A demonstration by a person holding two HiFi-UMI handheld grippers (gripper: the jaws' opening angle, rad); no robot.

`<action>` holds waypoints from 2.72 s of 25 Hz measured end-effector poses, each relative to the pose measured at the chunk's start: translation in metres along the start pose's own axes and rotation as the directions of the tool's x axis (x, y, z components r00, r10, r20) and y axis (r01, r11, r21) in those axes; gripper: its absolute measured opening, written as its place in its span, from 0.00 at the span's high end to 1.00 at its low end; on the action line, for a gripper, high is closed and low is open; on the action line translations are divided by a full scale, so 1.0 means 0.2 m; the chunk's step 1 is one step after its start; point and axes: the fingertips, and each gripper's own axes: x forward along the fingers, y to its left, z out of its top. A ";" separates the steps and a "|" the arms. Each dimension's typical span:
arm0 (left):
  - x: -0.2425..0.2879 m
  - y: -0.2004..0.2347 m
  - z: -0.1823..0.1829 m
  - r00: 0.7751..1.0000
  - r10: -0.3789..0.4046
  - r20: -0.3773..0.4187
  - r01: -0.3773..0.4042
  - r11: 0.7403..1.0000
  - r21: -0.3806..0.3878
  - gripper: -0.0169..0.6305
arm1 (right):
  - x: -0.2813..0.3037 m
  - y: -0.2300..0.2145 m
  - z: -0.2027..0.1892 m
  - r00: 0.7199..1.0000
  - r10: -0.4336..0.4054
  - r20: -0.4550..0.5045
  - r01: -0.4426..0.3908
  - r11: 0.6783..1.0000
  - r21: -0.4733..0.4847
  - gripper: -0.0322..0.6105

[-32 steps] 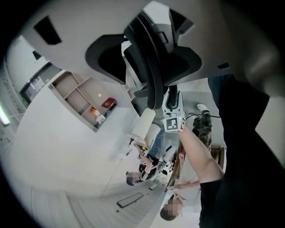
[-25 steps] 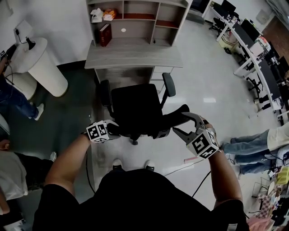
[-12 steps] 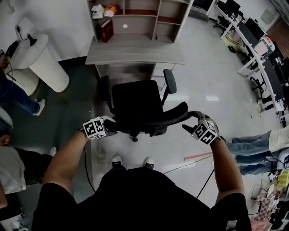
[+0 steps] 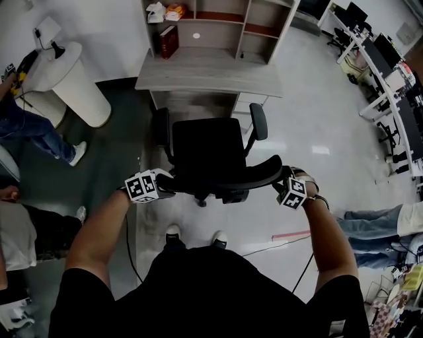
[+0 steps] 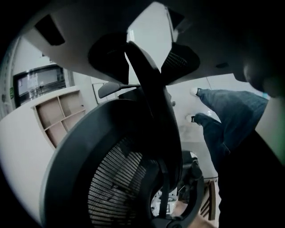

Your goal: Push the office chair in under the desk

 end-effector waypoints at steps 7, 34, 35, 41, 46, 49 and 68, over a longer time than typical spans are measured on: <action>-0.01 -0.01 0.01 1.000 0.001 0.000 -0.001 1.000 -0.005 0.63 | 0.04 -0.04 -0.01 0.998 -0.032 -0.049 0.030 0.999 -0.040 0.60; -0.27 0.27 -0.29 0.994 0.044 -0.103 -0.049 0.998 -0.040 0.60 | 0.22 -0.16 0.44 0.998 -0.055 -0.031 0.054 0.998 -0.021 0.58; -0.28 0.30 -0.30 0.993 0.048 -0.105 -0.053 0.998 -0.041 0.60 | 0.23 -0.17 0.46 0.998 -0.056 -0.032 0.055 0.998 -0.019 0.58; -0.34 0.40 -0.34 0.992 0.054 -0.113 -0.059 0.998 -0.039 0.60 | 0.27 -0.23 0.54 0.998 -0.042 -0.036 0.042 0.999 -0.010 0.58; -0.37 0.49 -0.36 0.992 0.053 -0.117 -0.057 0.998 -0.026 0.60 | 0.30 -0.26 0.58 0.998 -0.041 -0.037 0.041 0.999 0.010 0.59; -0.36 0.54 -0.35 0.992 0.057 -0.114 -0.060 0.998 -0.018 0.60 | 0.32 -0.29 0.57 0.998 -0.049 -0.047 0.050 0.999 0.020 0.58; -0.39 0.78 -0.34 0.988 0.099 -0.121 -0.099 0.995 0.001 0.58 | 0.35 -0.38 0.63 0.995 -0.088 -0.046 0.092 0.993 0.075 0.58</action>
